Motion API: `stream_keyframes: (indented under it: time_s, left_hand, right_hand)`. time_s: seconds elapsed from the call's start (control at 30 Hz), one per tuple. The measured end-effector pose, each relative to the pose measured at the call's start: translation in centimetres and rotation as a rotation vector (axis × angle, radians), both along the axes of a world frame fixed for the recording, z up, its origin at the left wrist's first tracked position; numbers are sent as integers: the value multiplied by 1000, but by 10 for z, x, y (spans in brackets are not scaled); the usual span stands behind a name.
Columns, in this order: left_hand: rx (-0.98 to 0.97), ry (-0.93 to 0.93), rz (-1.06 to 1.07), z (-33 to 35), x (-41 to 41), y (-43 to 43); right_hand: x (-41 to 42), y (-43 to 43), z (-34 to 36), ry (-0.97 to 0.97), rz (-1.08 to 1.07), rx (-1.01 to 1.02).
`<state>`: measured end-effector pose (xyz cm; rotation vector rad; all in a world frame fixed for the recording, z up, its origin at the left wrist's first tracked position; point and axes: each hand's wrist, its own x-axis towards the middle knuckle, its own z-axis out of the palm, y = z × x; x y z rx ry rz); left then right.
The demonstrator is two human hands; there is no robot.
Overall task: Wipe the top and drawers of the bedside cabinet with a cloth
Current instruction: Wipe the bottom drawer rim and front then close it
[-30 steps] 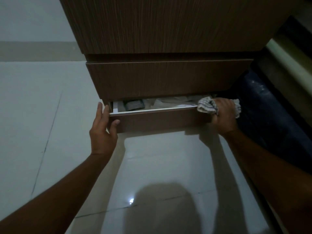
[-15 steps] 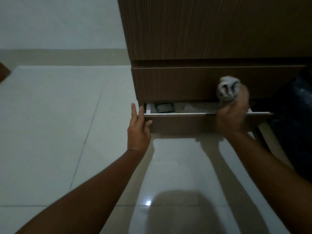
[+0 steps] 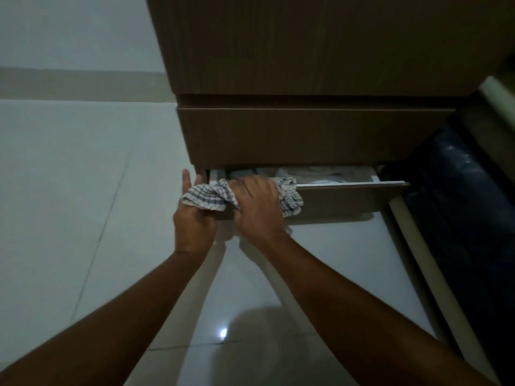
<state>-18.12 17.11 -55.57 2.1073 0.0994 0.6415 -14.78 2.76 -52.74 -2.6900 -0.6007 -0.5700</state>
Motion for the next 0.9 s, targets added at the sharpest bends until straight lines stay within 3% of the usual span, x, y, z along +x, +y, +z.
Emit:
stream_keyframes:
  time_s: [0.07,0.73,0.9]
  left_hand:
    - [76,-38,14,-8,0,3]
    - [114,-15,-66,6,-19,5]
    - [88,-12,-70,15,-20,16]
  right_hand:
    - [5,-23,-3,-8,-26,3]
    - [24,-224,19,96,-207,24]
    - [29,-244,23,80,-373,107]
